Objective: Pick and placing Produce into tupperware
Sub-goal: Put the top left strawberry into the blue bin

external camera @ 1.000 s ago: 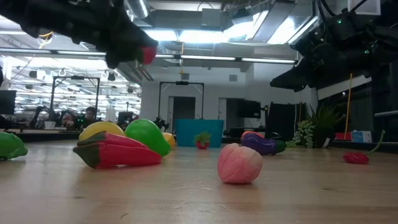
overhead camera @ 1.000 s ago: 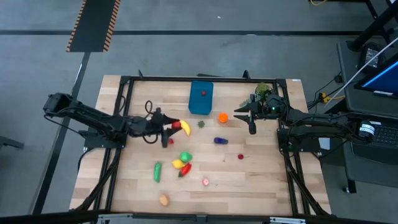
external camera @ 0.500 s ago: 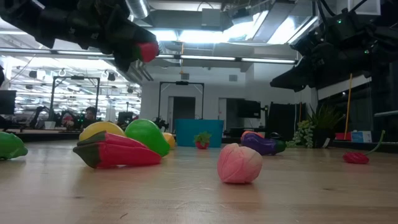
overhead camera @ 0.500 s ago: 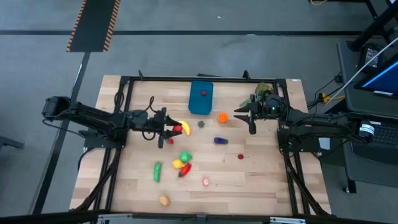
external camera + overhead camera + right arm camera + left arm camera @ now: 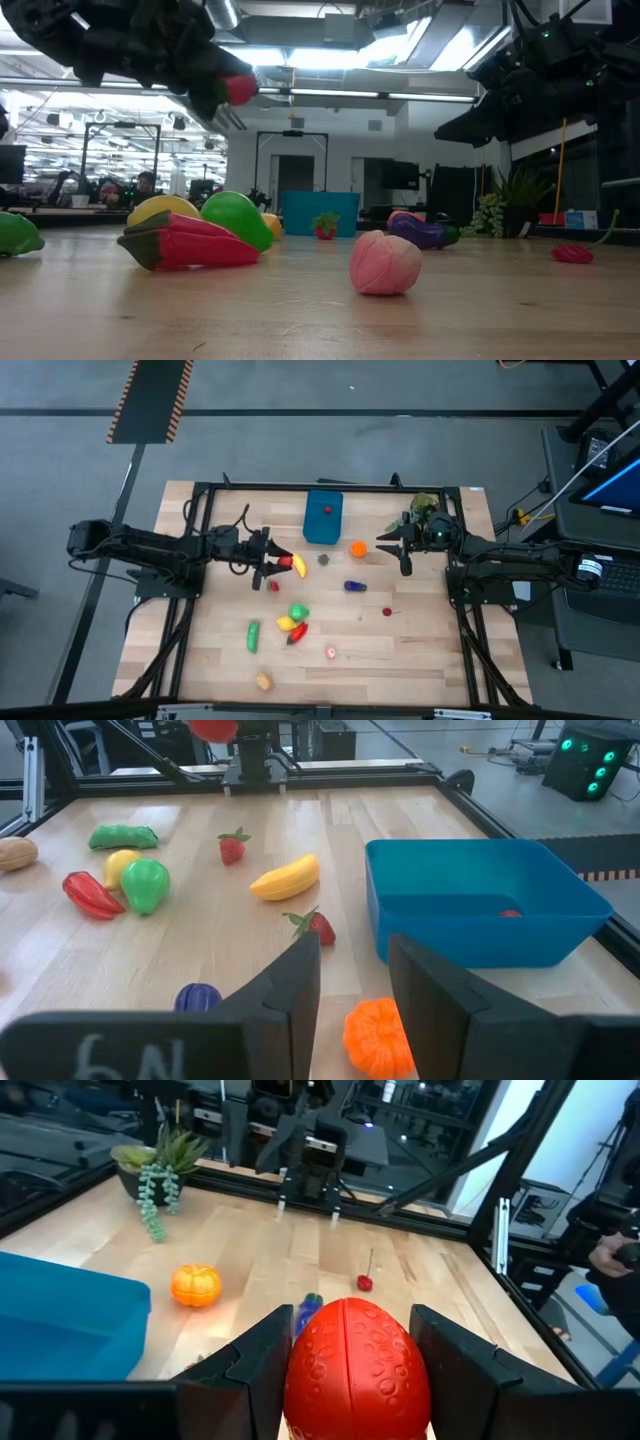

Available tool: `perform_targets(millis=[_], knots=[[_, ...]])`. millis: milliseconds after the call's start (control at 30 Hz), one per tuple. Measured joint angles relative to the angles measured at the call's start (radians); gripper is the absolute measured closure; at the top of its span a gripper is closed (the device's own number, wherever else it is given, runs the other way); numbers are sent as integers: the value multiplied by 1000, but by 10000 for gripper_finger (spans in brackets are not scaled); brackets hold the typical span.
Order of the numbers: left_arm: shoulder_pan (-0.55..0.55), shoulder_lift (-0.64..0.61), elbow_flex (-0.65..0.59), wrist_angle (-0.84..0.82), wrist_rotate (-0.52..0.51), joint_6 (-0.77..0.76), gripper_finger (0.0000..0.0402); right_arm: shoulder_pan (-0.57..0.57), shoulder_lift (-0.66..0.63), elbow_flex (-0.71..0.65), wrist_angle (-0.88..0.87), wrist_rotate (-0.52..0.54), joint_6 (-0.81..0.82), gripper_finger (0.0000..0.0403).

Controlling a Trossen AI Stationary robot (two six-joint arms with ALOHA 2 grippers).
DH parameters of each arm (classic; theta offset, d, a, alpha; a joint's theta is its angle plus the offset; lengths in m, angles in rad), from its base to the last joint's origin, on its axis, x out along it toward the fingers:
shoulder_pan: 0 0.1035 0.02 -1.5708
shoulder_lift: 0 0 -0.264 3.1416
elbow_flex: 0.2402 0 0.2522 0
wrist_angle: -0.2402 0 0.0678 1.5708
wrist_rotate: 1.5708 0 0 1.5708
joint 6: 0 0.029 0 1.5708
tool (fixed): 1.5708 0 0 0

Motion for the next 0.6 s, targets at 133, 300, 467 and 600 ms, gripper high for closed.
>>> perform_targets(millis=[133, 300, 467, 600], knots=[[37, 0, 0, 0, 24, 8, 226, 0, 0, 0, 0, 0, -12, 280], [69, 0, 0, 0, 26, 64, 226, 0, 0, 0, 0, 0, -45, 280], [113, 0, 0, 0, 26, 78, 226, 0, 0, 0, 0, 0, -51, 280], [157, 1, 0, 0, 34, 78, 226, 0, 0, 0, 0, 0, -52, 280]])
